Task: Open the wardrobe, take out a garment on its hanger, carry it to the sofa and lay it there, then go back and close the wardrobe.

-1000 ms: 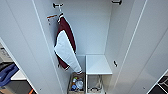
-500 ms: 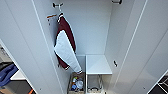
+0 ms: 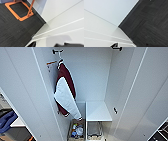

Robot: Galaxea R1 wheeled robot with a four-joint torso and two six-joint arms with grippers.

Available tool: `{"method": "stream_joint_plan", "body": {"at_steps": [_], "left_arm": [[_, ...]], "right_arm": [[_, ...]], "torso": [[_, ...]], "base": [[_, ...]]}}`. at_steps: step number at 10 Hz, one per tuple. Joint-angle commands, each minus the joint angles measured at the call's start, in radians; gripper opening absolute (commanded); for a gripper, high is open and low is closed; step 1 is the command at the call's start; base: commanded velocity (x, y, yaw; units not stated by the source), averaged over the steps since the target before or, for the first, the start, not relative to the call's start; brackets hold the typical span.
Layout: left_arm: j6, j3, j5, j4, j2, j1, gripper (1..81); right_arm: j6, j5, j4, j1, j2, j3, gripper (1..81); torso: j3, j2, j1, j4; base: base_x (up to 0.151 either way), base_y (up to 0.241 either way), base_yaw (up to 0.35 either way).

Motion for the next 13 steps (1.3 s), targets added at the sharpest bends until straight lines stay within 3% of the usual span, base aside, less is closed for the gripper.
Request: {"method": "stream_joint_plan", "body": {"at_steps": [1, 4, 9, 13], "left_arm": [[-0.006, -0.048, 0.115, 0.028, 0.064, -0.117, 81.1], [-0.005, -0.066, 0.122, 0.077, 0.202, -0.075, 81.1], [-0.002, -0.077, 0.135, 0.209, 0.399, -0.019, 81.1], [0.009, -0.08, 0.126, 0.447, 0.475, 0.187, 81.1]], "right_arm": [[0.015, -0.014, 0.016, 0.1, 0.024, 0.008, 81.1], [0.014, 0.024, -0.007, 0.048, 0.144, 0.065, 81.1], [0.014, 0.053, -0.12, -0.035, 0.339, 0.056, 81.1], [0.014, 0.035, -0.32, -0.165, 0.391, -0.001, 81.1]], "torso": [[0.0, 0.0, 0.0, 0.0], [-0.001, 0.001, 0.0, 0.0], [-0.001, 0.001, 0.001, 0.0], [-0.001, 0.002, 0.001, 0.0]], "base": [[0.0, 0.0, 0.0], [0.0, 0.0, 0.0], [0.0, 0.0, 0.0], [0.0, 0.0, 0.0]]}}
